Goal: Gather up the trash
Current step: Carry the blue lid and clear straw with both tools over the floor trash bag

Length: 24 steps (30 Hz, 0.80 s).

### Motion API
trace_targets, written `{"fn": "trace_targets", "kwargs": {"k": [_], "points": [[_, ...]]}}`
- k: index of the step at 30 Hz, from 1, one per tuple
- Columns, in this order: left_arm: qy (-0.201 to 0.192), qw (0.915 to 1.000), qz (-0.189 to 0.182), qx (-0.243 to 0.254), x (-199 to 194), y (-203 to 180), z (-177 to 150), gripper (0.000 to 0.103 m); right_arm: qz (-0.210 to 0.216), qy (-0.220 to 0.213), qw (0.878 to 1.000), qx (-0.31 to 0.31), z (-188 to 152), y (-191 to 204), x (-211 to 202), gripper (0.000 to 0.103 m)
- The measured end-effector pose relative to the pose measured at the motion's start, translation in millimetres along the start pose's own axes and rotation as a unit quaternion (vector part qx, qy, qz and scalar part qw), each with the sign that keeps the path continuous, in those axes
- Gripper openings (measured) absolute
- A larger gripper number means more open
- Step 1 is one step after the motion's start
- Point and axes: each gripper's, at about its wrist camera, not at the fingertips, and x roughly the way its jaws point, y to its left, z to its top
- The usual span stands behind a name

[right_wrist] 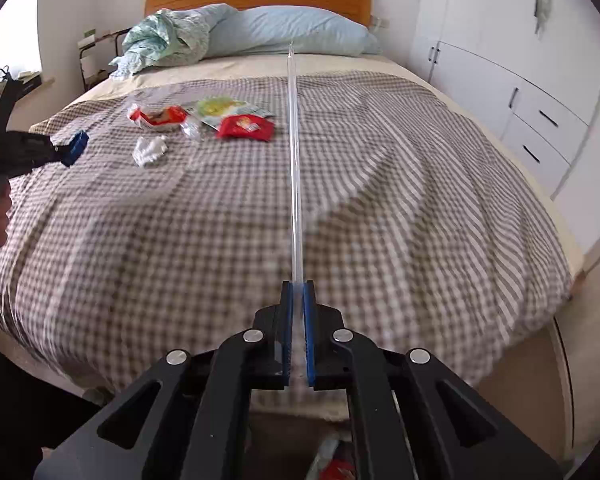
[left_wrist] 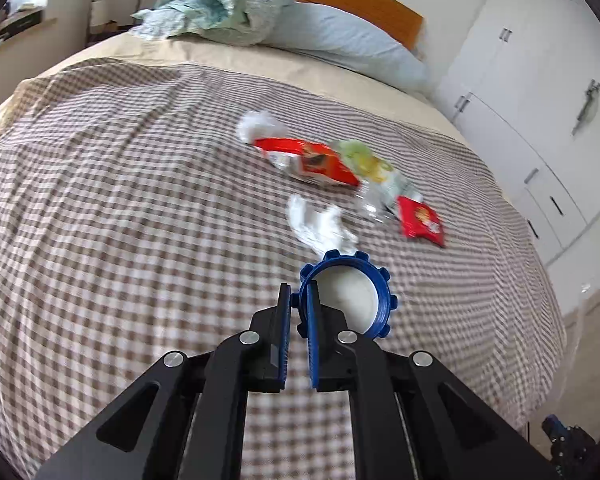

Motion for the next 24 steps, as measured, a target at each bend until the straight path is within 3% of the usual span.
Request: {"fn": "trace_targets", "kwargs": {"k": [6, 13, 17, 24], "points": [[0.027, 0.9928, -0.073, 0.091, -35, -101, -68, 0.005, -0.050, 0.069, 0.995, 0.045, -118, -69, -37, 0.005], [0.110, 0.9623, -0.148, 0.200, -47, -208, -170, 0.005, -0.040, 0.158, 0.980, 0.115, -233, -99, -22, 0.005], [0.162, 0.9423, -0.149, 0.252, -37, -256, -224, 0.005, -0.025, 0.209, 0.967, 0.146, -288, -100, 15, 0.005], [0.189, 0.9113, -0.146, 0.335, -28, -312, -279, 0.005, -0.013, 0.281, 0.937, 0.210, -364, -101, 84, 0.009]]}}
